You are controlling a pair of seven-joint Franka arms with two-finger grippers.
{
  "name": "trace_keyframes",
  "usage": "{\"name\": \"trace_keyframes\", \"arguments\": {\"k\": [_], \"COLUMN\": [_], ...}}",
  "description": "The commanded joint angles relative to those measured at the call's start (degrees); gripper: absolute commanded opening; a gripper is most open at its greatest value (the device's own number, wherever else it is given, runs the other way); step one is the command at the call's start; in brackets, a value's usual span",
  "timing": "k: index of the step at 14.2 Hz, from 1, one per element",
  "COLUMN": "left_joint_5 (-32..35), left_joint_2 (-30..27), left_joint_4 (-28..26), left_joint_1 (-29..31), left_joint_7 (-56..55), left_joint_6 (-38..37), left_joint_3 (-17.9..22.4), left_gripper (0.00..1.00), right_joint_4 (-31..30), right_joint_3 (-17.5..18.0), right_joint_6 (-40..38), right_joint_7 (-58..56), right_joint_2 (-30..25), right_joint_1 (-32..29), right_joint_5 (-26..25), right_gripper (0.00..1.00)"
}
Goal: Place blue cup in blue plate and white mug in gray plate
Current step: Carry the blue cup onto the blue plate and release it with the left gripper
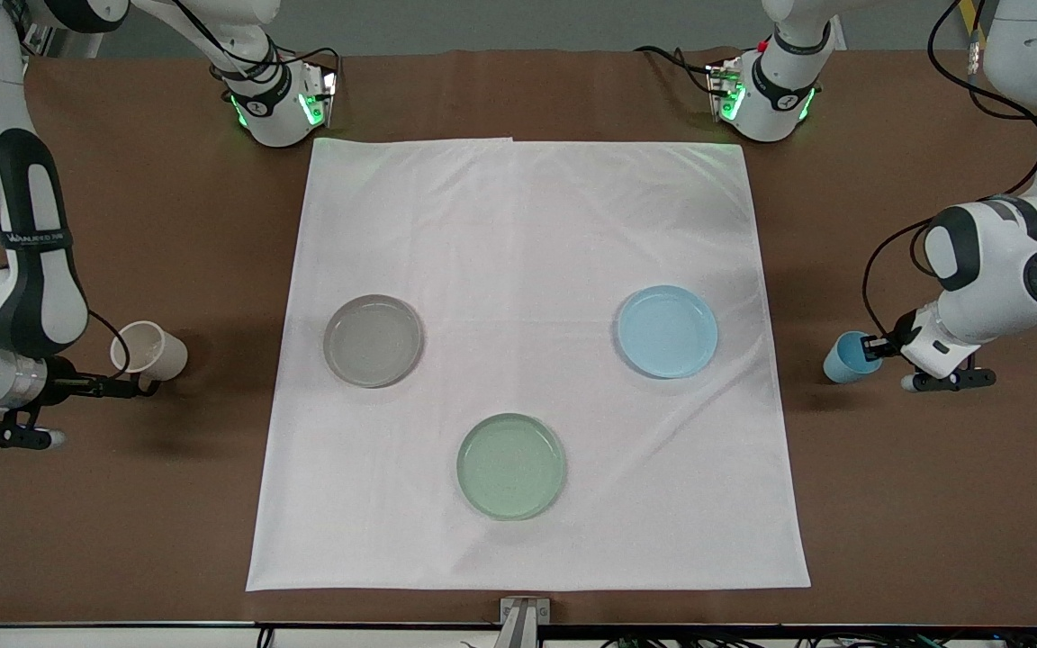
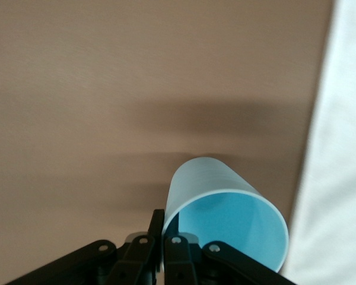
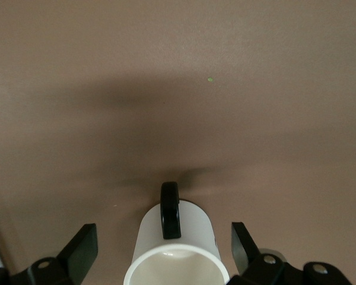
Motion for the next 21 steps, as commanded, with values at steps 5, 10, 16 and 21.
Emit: {"name": "trace_keyframes", "arguments": {"k": [5, 10, 16, 21], "left_joint_5": [0.8, 0.97, 4.49, 4.57], "left_joint_2": [-6.06, 0.16, 2.91, -0.34], "left_joint_4": [-1.05, -0.44, 1.84, 19.38], "left_joint_1": [-0.25, -6.92, -8.69, -6.41], "left_joint_7": [-22.77, -36.85, -45.22, -44.35], "left_joint_6": [-11.08, -4.68, -2.64, -25.09], "left_joint_3": [-18.58, -20.36, -20.36, -20.18], "left_gripper": [0.0, 0.06, 1.0, 1.0], "right_joint_4": [-1.58, -2.37, -2.99, -2.73], "right_joint_3": [0.68, 0.68, 0.68, 0.68], "right_joint_6": [0.79, 0.79, 0.79, 2.81], "right_joint_7": [-0.53, -0.61, -3.25, -3.25], "right_joint_2": [1.78, 2.66, 2.84, 3.19], "right_joint_1": [-0.85, -0.94, -1.02, -1.02], "right_joint_5": [-0.44, -0.53, -0.62, -1.94], "right_gripper": [0.75, 0.65, 0.48, 0.38]}}
